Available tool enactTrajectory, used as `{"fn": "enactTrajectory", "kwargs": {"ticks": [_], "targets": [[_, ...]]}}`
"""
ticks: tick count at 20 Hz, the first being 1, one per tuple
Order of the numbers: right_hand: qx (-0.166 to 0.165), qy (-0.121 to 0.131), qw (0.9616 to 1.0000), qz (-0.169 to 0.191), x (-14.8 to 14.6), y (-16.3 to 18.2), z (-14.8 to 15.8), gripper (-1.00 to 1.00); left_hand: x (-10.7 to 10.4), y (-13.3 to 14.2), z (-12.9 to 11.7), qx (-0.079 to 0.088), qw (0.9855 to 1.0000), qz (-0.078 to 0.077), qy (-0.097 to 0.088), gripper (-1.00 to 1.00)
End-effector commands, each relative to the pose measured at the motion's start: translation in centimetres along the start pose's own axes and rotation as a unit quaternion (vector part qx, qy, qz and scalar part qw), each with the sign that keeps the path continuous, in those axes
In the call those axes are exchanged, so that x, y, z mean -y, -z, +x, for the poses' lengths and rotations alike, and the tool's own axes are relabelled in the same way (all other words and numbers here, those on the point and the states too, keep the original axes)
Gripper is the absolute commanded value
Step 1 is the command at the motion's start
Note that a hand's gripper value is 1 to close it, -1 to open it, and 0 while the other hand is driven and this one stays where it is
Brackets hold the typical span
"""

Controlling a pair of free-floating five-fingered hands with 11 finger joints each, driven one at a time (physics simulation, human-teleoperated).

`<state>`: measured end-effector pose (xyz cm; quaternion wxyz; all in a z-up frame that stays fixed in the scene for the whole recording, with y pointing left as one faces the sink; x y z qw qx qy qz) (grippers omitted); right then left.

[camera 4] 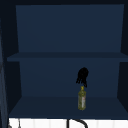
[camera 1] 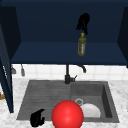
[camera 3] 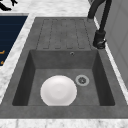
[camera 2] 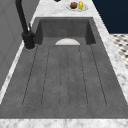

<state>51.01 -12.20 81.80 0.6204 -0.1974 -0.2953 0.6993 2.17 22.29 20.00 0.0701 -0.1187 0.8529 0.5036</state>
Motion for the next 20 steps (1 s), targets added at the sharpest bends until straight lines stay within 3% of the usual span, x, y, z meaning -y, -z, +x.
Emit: {"fn": "enactTrajectory", "kwargs": {"ticks": [1,7,20], "targets": [[0.021,-0.024,0.9995,-0.004,0.0,1.7,-0.8,-1.00,0.0,0.0,0.0,0.000,1.0000,0.000,0.000,0.00],[0.007,-0.013,0.9999,0.003,0.4,4.6,-0.4,-1.00,0.0,0.0,0.0,0.000,1.0000,0.000,0.000,0.00],[0.009,0.000,0.9999,0.006,-0.8,5.8,-0.6,-1.00,0.0,0.0,0.0,0.000,1.0000,0.000,0.000,0.00]]}}
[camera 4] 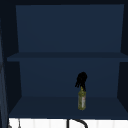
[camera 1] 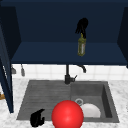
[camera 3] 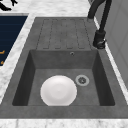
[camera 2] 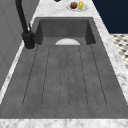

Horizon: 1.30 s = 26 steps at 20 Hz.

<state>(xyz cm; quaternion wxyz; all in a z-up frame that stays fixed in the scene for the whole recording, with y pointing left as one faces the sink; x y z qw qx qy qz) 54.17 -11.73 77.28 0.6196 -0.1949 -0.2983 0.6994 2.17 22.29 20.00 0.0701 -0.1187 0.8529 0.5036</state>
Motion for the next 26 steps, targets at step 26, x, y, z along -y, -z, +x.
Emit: {"fn": "enactTrajectory", "kwargs": {"ticks": [26], "targets": [[0.014,0.001,0.9999,0.001,-3.3,3.4,-2.1,-1.00,0.0,0.0,0.0,0.000,1.0000,0.000,0.000,0.00]]}}
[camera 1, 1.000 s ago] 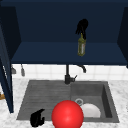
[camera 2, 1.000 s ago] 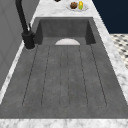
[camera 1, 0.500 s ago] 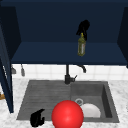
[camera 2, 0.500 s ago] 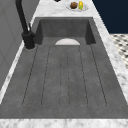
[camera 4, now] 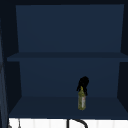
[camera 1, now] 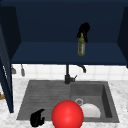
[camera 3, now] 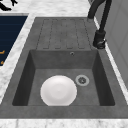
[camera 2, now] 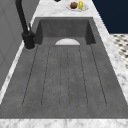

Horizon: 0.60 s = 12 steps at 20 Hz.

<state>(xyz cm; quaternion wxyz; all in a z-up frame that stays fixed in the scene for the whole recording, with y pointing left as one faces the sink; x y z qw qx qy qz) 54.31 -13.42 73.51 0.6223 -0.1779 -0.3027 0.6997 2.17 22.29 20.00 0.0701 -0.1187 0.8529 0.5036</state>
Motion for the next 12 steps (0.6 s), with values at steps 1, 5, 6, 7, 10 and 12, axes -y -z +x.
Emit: {"fn": "enactTrajectory", "kwargs": {"ticks": [1,5,6,7,10,12], "targets": [[0.002,-0.004,1.0000,0.000,-0.73,0.84,-0.14,-1.00,0.00,0.00,0.00,0.000,1.0000,0.000,0.000,0.00],[0.007,0.003,0.9998,0.016,-0.52,1.03,-0.20,-1.00,0.00,0.00,0.00,0.000,1.0000,0.000,0.000,0.00],[0.007,0.006,0.9997,0.021,-0.48,1.08,-0.21,-1.00,0.00,0.00,0.00,0.000,1.0000,0.000,0.000,0.00],[0.007,0.009,0.9996,0.025,-0.43,1.15,-0.11,1.00,0.00,0.00,0.00,0.000,1.0000,0.000,0.000,0.00],[0.009,0.008,0.9995,0.029,0.01,1.09,-0.04,1.00,0.00,0.00,0.00,0.000,1.0000,0.000,0.000,0.00],[0.009,0.011,0.9996,0.025,-0.11,1.15,0.05,1.00,0.00,0.00,0.00,0.000,1.0000,0.000,0.000,0.00]]}}
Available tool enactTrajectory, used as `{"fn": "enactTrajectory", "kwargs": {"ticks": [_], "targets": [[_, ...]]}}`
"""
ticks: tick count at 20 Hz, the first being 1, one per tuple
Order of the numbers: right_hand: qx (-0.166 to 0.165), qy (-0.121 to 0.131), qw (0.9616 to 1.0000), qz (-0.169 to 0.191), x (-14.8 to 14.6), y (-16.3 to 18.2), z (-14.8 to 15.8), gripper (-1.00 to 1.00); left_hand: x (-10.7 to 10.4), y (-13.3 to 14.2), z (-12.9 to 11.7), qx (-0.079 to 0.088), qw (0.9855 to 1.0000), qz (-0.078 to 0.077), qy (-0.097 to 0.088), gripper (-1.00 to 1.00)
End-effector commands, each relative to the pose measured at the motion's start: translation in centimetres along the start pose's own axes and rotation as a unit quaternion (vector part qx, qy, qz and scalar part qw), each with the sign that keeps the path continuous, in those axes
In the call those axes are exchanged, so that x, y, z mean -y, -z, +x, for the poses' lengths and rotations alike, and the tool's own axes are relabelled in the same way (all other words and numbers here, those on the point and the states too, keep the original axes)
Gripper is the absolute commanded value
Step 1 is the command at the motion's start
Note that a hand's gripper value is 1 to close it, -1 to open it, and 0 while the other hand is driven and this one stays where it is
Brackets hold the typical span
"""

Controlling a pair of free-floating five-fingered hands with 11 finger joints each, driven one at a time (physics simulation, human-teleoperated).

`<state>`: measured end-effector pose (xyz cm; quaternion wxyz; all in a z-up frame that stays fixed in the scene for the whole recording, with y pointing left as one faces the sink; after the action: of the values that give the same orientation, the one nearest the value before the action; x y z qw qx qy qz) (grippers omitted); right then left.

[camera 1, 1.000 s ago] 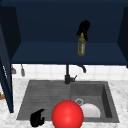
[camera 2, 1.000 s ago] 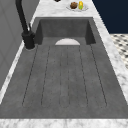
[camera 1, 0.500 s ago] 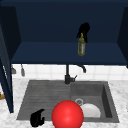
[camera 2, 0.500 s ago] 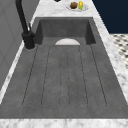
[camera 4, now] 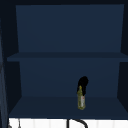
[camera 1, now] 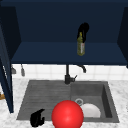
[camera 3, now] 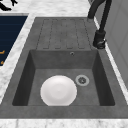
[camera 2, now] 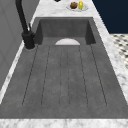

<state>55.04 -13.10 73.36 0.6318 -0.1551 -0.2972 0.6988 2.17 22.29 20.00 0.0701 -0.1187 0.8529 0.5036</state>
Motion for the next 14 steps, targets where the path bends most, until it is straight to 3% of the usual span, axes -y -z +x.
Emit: {"fn": "enactTrajectory", "kwargs": {"ticks": [1,8,14], "targets": [[0.000,-0.001,1.0000,0.000,-0.6,0.6,-0.1,1.00,0.0,0.0,0.0,0.000,1.0000,0.000,0.000,0.00],[0.006,0.003,0.9989,-0.046,0.9,-1.5,-0.4,1.00,0.0,0.0,0.0,0.000,1.0000,0.000,0.000,0.00],[0.001,0.033,0.9988,-0.035,1.8,-5.5,-1.0,1.00,0.0,0.0,0.0,0.000,1.0000,0.000,0.000,0.00]]}}
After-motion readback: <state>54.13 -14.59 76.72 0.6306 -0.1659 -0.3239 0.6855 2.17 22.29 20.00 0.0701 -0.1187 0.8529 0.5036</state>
